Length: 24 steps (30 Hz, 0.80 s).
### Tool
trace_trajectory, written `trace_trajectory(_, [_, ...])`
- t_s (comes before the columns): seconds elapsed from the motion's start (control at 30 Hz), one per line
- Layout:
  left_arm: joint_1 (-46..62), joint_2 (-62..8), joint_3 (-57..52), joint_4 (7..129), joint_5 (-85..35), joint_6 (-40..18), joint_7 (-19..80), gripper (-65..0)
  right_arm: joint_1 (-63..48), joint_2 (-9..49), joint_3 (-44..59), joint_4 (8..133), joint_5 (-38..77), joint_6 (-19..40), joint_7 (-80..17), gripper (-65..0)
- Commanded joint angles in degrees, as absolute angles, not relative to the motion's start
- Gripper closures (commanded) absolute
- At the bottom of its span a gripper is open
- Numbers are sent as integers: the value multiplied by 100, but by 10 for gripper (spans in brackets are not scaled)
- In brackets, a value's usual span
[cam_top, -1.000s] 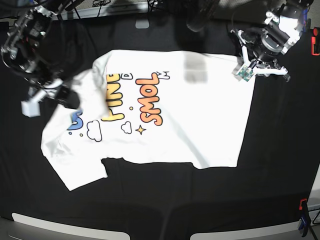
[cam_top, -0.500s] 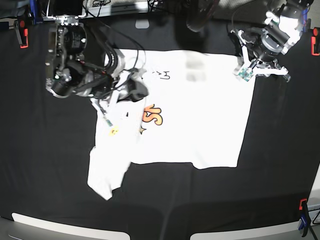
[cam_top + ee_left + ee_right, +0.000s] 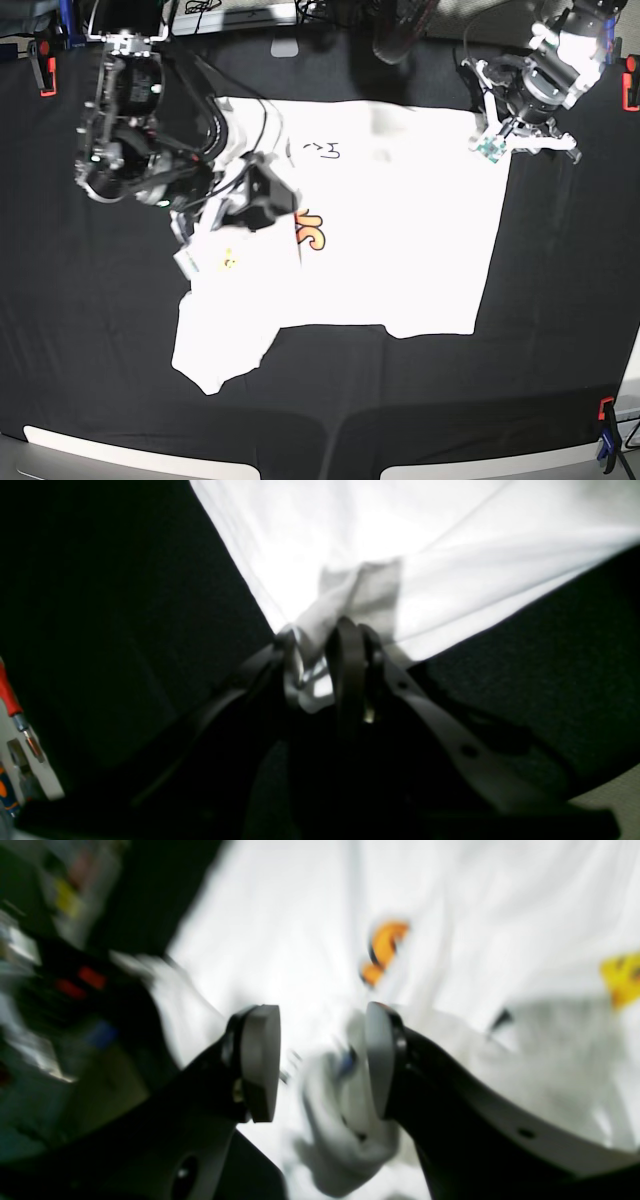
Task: Layout the t-shirt on the table in an organized manner, then fold the t-shirt properly
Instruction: 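Fold the held corner over the shirt body with the right gripper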
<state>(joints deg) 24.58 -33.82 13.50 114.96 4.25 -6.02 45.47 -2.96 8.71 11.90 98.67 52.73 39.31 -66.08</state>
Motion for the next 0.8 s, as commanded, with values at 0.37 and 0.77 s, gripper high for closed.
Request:
trace_trajectory(0.37, [2429, -3446, 1313, 11596, 443, -537, 4499, -117, -211, 864, 1361, 10079, 3426, 3538, -5979, -267])
trace_trajectory(0.77, [2429, -3446, 1313, 11596, 440, -534, 4501, -117, -209, -239, 1361, 10068, 1433, 3616, -5684, -267])
